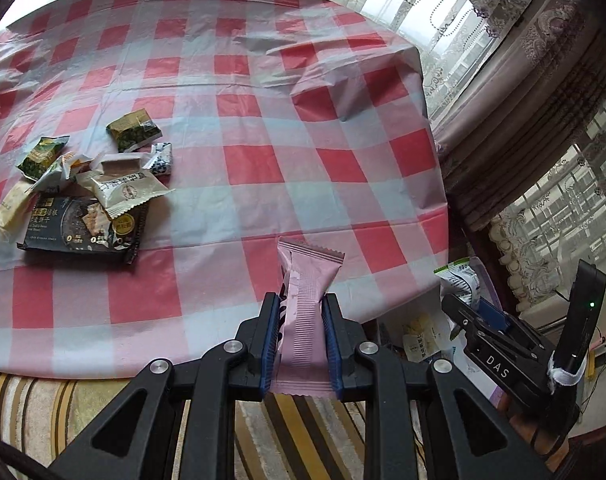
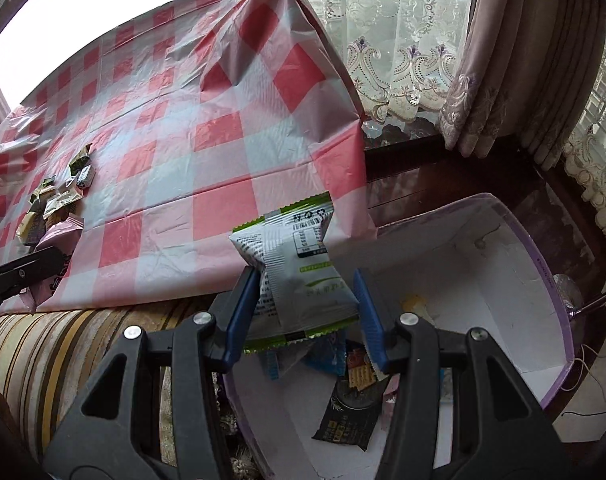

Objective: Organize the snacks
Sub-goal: 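Carry the pink wrapper and green-white packet into the white box and release, then move both tools back over the snacks on the table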

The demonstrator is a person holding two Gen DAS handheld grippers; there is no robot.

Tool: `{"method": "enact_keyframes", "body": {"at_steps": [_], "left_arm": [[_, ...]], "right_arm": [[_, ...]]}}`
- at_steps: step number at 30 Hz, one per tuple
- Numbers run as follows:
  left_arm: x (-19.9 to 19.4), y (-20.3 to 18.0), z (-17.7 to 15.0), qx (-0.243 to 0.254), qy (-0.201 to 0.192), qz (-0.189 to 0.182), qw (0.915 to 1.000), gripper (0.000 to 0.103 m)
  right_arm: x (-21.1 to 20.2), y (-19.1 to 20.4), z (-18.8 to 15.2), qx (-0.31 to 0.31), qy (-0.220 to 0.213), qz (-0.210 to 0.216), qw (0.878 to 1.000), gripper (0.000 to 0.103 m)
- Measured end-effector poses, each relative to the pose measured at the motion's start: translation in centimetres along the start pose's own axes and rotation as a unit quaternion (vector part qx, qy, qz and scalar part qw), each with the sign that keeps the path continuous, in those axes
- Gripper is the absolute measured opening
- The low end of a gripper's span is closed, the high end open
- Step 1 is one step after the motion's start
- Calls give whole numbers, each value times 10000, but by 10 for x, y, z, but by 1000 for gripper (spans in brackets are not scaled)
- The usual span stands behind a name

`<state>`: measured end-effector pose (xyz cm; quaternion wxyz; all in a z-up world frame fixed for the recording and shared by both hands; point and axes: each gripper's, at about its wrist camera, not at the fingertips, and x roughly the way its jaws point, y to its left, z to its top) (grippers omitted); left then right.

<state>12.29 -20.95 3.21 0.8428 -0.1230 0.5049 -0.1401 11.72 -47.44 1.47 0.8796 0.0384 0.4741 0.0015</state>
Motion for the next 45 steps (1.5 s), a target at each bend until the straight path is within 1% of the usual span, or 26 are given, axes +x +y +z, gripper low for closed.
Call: {"method": "enact_keyframes", "body": {"at_steps": [5,10,18,19,21,22,23,27,39,45], "left_arm": [[17,-43,-10,491,331,-302,9978,23],[30,-80,-22,927,609,-563,9922,23],[41,-116,-35,1327,939,-888,9827,23],[42,-119,-37,1367,982,-944,9812,25],[44,-124,-40,1457,1087,-987,9784,26],[43,-126,-42,1495,1117,-990,9774,29],[44,-126,-43,1504,1131,-980,9772,32],[43,-120,-39,1338,1101,-954,9802,36],[40,-99,-31,1044,990,-920,9853,37],[33,-79,-21,813,813,-858,9897,37]], "right_arm": [[-4,-30,-11,224,36,-182,9996,53],[-9,-55,-25,410,137,-339,9985,53],[-23,-84,-49,615,337,-590,9958,53],[-24,-86,-51,619,357,-620,9955,54],[-26,-89,-53,606,422,-738,9945,58],[-27,-91,-54,627,414,-790,9940,62],[-29,-93,-54,657,388,-796,9939,63],[-29,-95,-49,692,349,-782,9939,63],[-24,-65,-35,454,335,-555,9969,63],[-24,-40,-23,269,283,-446,9982,64]]}}
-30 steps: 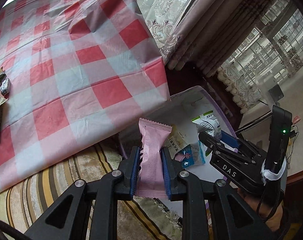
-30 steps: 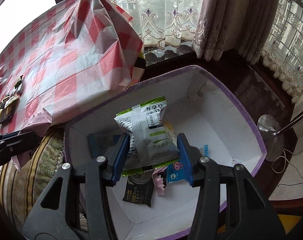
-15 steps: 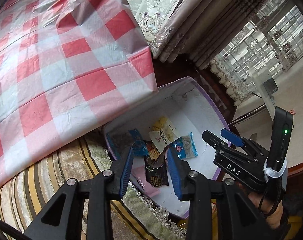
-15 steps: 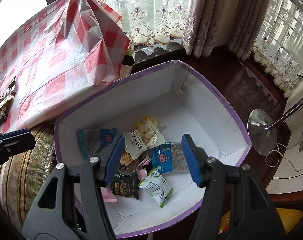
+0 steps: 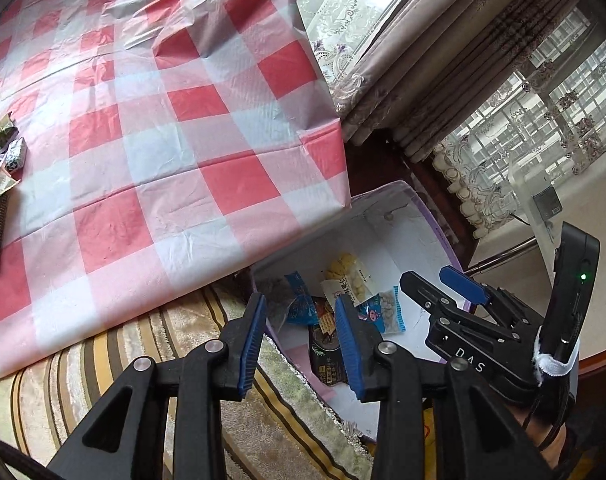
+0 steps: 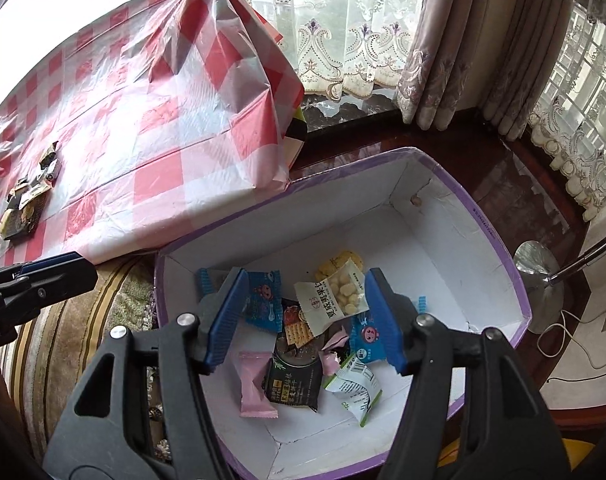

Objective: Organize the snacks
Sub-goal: 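Move both tools back over the snacks on the table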

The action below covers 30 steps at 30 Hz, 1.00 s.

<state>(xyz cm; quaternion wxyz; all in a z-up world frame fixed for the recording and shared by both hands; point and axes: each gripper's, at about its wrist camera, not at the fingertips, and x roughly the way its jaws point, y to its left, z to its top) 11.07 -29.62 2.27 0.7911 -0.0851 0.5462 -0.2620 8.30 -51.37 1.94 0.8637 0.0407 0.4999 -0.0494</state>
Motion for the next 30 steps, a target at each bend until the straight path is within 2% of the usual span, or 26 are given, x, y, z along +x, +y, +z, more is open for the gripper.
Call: {"method": "enact_keyframes", "body": {"at_steps": [8,15,21,30], "left_arm": [[-25,47,6,-495,-389,195,9978,37],[-56,102,3,-1048,-750,395,9909,38],[-90,155,-7,-1560,-1113,687,9791,41],[-136,235,-22,-2158,-1569,1223,9560,44]], "right_arm": [[-2,54,19,-423,-123,300,9986,71],[-2,112,32,-840,-178,661,9941,72],[-1,164,40,-1221,-226,1000,9872,74],[4,241,59,-1861,-416,1387,9718,74]]}}
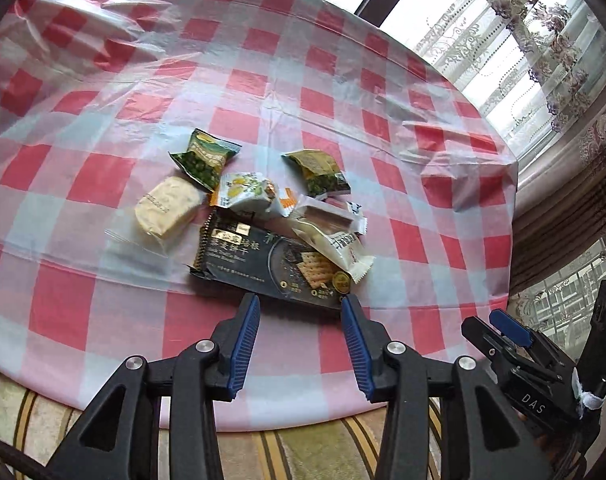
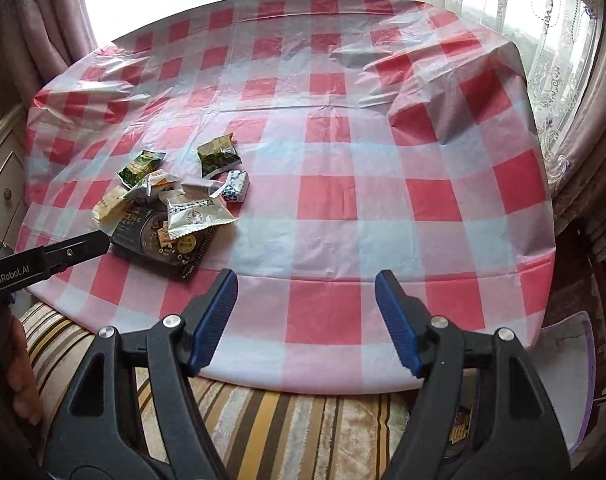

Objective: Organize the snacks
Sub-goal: 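Move both tools back over the snacks on the table, then grasp the clear cake bag with the left tool while the right tool grasps a clear stick wrapper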

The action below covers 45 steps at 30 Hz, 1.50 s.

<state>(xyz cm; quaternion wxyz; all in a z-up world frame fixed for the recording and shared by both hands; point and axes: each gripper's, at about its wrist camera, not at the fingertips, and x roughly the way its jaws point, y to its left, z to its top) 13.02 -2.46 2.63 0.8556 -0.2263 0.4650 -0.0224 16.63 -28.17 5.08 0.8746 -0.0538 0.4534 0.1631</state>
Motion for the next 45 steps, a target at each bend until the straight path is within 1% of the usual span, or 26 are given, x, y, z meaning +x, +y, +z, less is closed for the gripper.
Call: {"method": "enact_keyframes", "body": {"at_steps": [5,7,10,13,20,28,32,36,38,39,40,41,42,44,45], "left_arm": [[-8,37,18,-93,-253,218,9994,57],[-9,48,25,-61,-305,286,9991,61],[-5,61,34,31,-300,409,9987,63],[6,67,43,256,-192,512,9982,67],[32,67,50,752,79,687,9948,68],[46,63,51,1105,179,769,9907,68],[50,64,53,1143,192,773,9903,67],[52,64,53,1229,161,777,9892,67],[52,64,53,1261,137,783,9888,67],[53,64,53,1277,127,786,9886,67],[53,64,53,1290,116,790,9884,67],[53,64,53,1298,106,798,9883,65],[53,63,53,1308,94,834,9879,64],[52,64,53,1324,68,897,9871,56],[52,65,53,1317,61,887,9873,55]], "right_arm": [[20,26,26,-500,-8,112,9987,74],[27,34,35,-658,2,167,9977,74],[41,45,47,-945,54,238,9952,74],[53,57,57,-1271,140,305,9913,74],[80,70,78,-1852,301,395,9814,74],[109,85,82,-2407,639,560,9669,74],[121,89,84,-2487,752,621,9637,64],[126,92,85,-2510,794,657,9625,57],[127,94,84,-2529,813,724,9614,48],[127,95,84,-2546,785,729,9611,46],[127,96,84,-2567,775,735,9606,39],[126,98,84,-2576,771,773,9601,32],[126,99,84,-2586,782,818,9593,30],[127,102,82,-2634,817,867,9573,22],[128,104,81,-2660,824,876,9564,22]]}}
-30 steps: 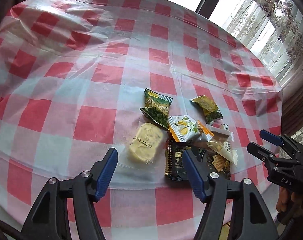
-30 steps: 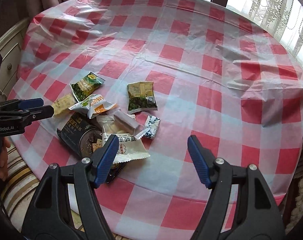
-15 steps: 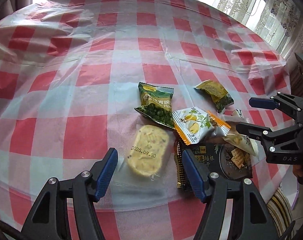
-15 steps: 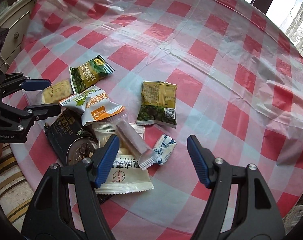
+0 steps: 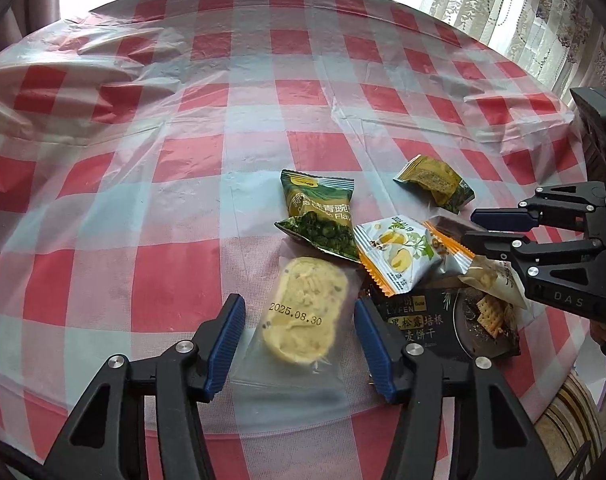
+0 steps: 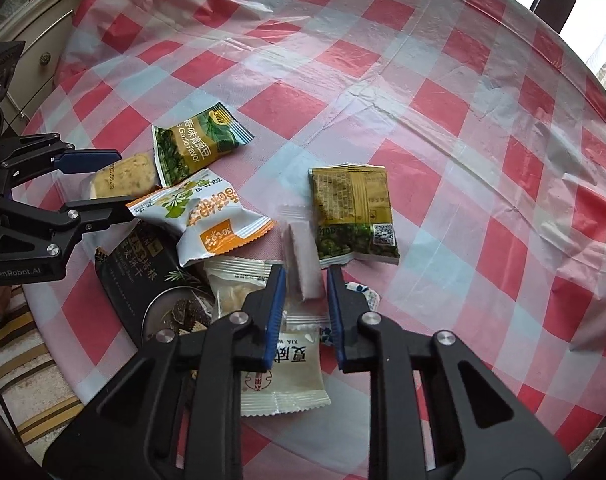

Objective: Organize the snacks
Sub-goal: 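Grasp the clear cake bag with the left tool while the right tool grasps a clear stick wrapper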

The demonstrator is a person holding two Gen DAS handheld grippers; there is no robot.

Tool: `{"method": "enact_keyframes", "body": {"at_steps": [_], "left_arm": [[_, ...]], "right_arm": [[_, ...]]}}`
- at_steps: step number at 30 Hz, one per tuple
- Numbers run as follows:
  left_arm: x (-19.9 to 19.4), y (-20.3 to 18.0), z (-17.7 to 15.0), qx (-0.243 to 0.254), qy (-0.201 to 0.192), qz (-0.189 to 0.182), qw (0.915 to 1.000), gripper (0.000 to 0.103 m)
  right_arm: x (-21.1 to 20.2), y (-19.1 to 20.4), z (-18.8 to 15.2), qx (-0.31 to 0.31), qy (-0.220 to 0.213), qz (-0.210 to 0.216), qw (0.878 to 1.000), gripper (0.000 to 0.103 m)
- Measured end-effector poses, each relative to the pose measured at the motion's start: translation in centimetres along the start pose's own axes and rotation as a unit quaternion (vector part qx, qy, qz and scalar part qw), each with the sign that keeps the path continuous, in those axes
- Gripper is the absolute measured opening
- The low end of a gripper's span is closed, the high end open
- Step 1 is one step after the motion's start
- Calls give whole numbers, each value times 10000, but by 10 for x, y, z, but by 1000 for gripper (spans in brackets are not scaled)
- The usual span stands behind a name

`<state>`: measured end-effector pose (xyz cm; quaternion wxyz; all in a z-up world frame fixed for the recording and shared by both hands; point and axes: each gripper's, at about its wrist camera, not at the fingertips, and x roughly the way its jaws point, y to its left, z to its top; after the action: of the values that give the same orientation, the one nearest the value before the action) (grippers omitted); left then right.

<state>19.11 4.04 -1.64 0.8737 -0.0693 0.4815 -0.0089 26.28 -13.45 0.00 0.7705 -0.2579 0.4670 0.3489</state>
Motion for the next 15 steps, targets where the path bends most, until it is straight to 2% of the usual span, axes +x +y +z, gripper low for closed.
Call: {"method": "enact_keyframes", "body": {"at_steps": [2,5,15], "left_arm": [[-1,2,-1,-2,-8,67,10000,45],[-2,7,-2,-86,-24,86,9999,37],[-14,16,-9,-428,-99,-111,9990,36]], "right_arm": [[0,2,0,-15,-20,11,10000,21],[-1,4,0,26,-63,18,10000,19],[-19,-5,-7,530,-380,-33,9979,16]]}}
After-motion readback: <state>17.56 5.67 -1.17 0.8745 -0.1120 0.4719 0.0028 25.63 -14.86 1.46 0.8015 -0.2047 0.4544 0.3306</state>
